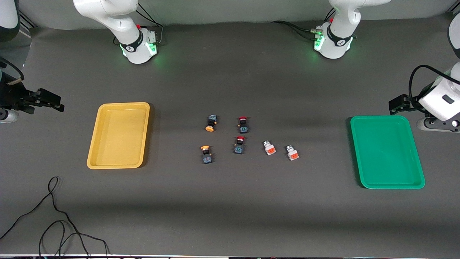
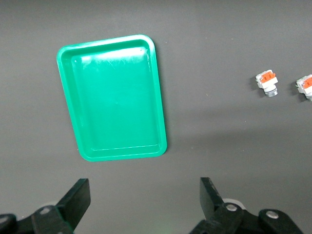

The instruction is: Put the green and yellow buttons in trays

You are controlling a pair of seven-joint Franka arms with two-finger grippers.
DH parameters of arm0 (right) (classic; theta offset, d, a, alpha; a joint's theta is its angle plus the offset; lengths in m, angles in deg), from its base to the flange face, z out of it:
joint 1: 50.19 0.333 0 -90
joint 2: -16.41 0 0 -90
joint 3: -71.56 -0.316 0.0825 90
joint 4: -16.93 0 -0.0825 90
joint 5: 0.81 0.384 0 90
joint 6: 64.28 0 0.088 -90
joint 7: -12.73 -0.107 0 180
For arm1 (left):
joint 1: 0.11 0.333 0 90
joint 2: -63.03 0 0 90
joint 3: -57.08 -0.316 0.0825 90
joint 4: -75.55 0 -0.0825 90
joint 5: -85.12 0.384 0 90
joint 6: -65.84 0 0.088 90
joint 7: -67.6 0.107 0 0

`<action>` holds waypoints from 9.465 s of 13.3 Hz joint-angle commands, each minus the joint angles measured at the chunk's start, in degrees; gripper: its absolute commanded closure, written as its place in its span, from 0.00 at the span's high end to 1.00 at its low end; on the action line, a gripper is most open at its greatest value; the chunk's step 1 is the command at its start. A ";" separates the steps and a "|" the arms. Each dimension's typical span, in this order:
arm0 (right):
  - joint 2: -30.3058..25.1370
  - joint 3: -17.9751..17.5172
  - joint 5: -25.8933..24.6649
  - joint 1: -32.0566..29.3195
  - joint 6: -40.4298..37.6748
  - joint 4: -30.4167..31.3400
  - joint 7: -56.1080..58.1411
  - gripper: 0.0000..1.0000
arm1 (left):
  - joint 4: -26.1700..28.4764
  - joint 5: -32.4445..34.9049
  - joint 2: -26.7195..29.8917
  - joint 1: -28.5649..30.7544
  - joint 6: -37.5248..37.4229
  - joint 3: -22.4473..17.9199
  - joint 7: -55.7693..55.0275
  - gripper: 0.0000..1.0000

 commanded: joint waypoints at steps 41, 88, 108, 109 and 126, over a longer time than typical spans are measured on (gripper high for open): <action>26.90 0.46 -2.16 46.68 60.64 28.04 -71.69 1.00 | 5.97 -4.46 -36.40 -21.23 42.90 0.48 -42.22 0.91; 21.10 49.68 29.97 42.46 54.67 42.63 38.66 0.16 | -1.29 -1.02 -22.26 15.78 9.64 3.81 10.45 0.99; 25.86 51.79 23.44 42.99 23.17 15.16 27.57 1.00 | -2.81 -0.50 -40.09 -12.88 37.18 15.42 -59.61 0.99; 26.04 51.70 21.76 43.16 18.42 10.50 24.41 1.00 | -2.81 -0.50 -40.79 -13.49 38.24 15.24 -60.93 0.99; 35.53 20.95 21.75 45.89 19.31 -10.81 -26.59 1.00 | -5.09 -0.59 -32.56 -15.62 19.31 9.44 -57.72 0.00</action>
